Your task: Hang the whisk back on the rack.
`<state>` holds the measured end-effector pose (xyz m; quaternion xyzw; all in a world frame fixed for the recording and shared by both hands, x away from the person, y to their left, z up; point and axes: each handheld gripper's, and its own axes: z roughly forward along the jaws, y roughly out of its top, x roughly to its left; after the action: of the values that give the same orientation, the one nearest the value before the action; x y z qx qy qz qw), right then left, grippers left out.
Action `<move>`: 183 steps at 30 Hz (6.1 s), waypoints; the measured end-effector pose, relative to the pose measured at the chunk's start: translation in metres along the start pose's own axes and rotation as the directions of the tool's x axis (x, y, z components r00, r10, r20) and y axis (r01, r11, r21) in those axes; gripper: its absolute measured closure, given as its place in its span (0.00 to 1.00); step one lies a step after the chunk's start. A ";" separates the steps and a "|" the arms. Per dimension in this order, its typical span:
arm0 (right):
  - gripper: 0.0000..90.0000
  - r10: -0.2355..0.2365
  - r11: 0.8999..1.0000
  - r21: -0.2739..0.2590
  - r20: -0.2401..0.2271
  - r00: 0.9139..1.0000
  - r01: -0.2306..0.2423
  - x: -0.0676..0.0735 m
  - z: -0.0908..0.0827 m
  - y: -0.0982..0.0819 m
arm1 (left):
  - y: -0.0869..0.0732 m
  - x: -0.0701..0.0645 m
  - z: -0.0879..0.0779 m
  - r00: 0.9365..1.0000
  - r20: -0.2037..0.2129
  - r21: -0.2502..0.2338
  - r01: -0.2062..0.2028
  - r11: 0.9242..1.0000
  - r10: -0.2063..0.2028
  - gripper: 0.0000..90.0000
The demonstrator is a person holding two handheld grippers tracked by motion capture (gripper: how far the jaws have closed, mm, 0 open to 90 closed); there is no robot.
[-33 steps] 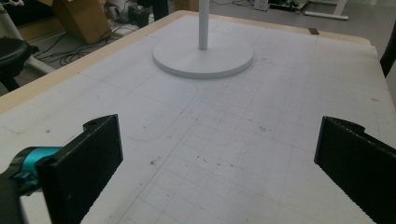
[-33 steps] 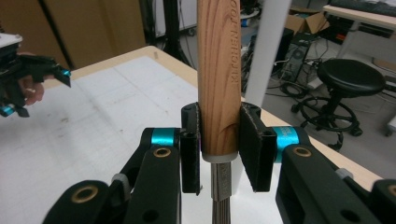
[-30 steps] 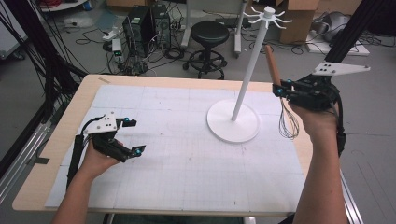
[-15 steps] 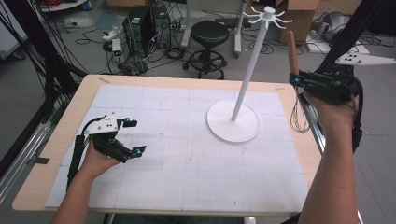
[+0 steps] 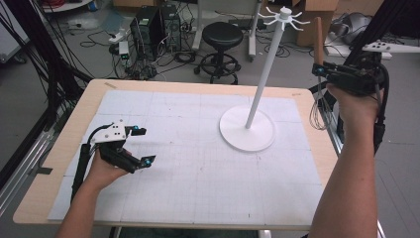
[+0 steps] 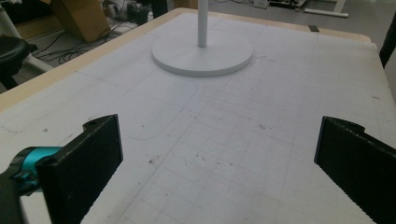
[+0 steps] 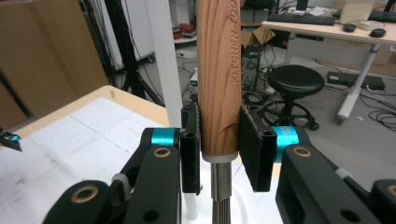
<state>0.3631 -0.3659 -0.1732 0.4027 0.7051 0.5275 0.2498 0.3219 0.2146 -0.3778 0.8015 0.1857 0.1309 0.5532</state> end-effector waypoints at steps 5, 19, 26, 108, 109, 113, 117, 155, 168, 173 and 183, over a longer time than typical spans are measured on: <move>0.79 0.011 1.000 0.005 0.008 1.000 -0.011 0.000 0.006 0.001 | 0.000 0.000 -0.002 1.000 -0.003 -0.004 -0.001 1.000 0.001 0.02; 0.79 -0.043 0.998 0.036 -0.018 0.999 0.043 0.012 0.019 0.001 | 0.000 0.000 0.001 1.000 -0.002 0.006 -0.001 1.000 0.001 0.02; 0.79 -0.065 0.995 0.073 -0.008 0.998 0.065 0.018 0.030 0.003 | -0.001 0.000 0.001 1.000 -0.001 0.010 -0.003 1.000 0.003 0.02; 0.33 -0.205 0.971 0.059 -0.298 0.932 0.232 0.094 0.051 -0.107 | -0.001 -0.002 -0.003 1.000 0.013 -0.013 -0.003 1.000 0.004 0.02; 0.33 -0.213 0.969 0.055 -0.299 0.930 0.239 0.096 0.050 -0.110 | -0.001 -0.003 -0.003 1.000 0.015 -0.014 -0.006 1.000 0.006 0.02; 0.30 -0.209 0.973 0.030 -0.302 0.930 0.228 0.098 0.051 -0.123 | -0.002 -0.003 -0.003 1.000 0.014 -0.011 -0.005 1.000 0.005 0.02; 0.28 -0.197 0.977 0.015 -0.296 0.935 0.211 0.096 0.052 -0.138 | -0.003 -0.003 -0.003 1.000 0.015 -0.012 -0.003 1.000 0.003 0.02; 0.18 -0.138 0.944 0.233 -0.367 0.920 0.234 0.103 0.080 -0.191 | -0.004 -0.003 -0.001 1.000 0.013 -0.002 -0.006 1.000 0.006 0.02; 0.18 -0.106 0.915 0.325 -0.375 0.921 0.238 0.103 0.086 -0.193 | -0.004 -0.004 -0.001 1.000 0.013 -0.002 -0.007 1.000 0.007 0.02; 0.18 -0.092 0.912 0.337 -0.382 0.920 0.232 0.104 0.086 -0.192 | -0.004 -0.003 -0.001 1.000 0.010 -0.001 -0.007 1.000 0.007 0.02; 0.17 -0.085 0.911 0.343 -0.386 0.919 0.228 0.102 0.086 -0.193 | -0.004 -0.003 -0.002 1.000 0.008 -0.004 0.000 1.000 0.000 0.02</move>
<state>0.3149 -0.2575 -0.3754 0.2803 0.8582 0.4235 0.0746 0.3177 0.2166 -0.3805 0.8009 0.1834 0.1279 0.5554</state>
